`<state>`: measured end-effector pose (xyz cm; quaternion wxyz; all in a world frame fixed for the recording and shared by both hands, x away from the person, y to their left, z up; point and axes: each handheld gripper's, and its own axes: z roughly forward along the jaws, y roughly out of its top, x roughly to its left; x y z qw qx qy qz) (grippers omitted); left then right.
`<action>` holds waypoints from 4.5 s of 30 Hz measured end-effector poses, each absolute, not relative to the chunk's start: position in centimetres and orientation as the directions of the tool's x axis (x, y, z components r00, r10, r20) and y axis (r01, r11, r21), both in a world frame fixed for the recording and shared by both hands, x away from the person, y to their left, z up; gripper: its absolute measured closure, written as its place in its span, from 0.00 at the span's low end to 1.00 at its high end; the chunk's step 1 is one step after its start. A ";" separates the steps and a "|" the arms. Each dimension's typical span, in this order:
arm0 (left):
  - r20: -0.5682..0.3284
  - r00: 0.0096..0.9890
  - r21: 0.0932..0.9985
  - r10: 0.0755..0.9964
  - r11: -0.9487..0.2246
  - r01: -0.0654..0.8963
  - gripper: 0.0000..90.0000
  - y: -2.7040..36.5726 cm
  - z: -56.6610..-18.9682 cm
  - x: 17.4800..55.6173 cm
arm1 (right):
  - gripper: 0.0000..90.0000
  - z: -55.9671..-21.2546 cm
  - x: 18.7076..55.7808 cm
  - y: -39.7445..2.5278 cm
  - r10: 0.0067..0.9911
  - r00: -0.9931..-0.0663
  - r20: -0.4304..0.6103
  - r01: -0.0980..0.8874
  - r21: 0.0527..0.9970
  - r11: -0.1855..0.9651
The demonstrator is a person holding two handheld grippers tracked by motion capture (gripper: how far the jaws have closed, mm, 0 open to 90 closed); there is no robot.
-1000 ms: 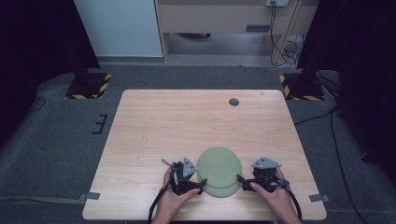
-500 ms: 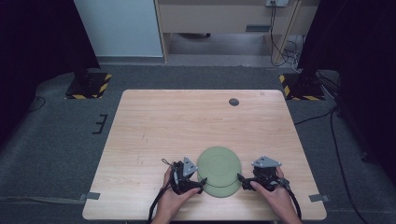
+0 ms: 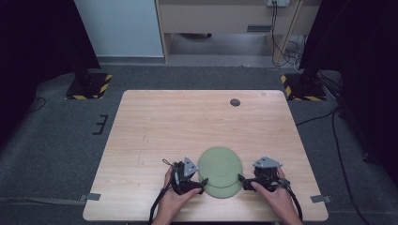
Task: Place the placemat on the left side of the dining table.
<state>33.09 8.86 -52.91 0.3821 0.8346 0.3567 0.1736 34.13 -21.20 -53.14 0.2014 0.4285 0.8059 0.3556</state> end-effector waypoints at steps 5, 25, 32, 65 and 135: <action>0.025 0.684 0.761 0.729 -0.458 0.460 0.10 8.8 -52.9 33.1 | 0.03 -53.2 34.1 -21.1 0.835 -0.550 -0.019 0.548 0.747 0.378; 0.016 0.700 0.763 0.714 -0.461 0.453 0.11 8.6 -52.9 33.1 | 0.04 -53.1 34.0 -21.2 0.832 -0.554 -0.022 0.546 0.745 0.383; 0.023 0.700 0.764 0.714 -0.464 0.449 0.11 8.5 -52.9 33.2 | 0.04 -53.2 34.1 -21.0 0.833 -0.552 -0.025 0.542 0.749 0.381; 0.031 0.691 0.766 0.722 -0.461 0.447 0.11 8.6 -52.9 33.6 | 0.02 -53.3 34.5 -21.2 0.844 -0.537 -0.009 0.561 0.743 0.365; -0.092 0.713 0.658 0.695 -0.495 0.567 0.25 7.0 -51.5 41.4 | 0.06 -53.4 34.6 -21.5 0.844 -0.537 -0.005 0.551 0.755 0.355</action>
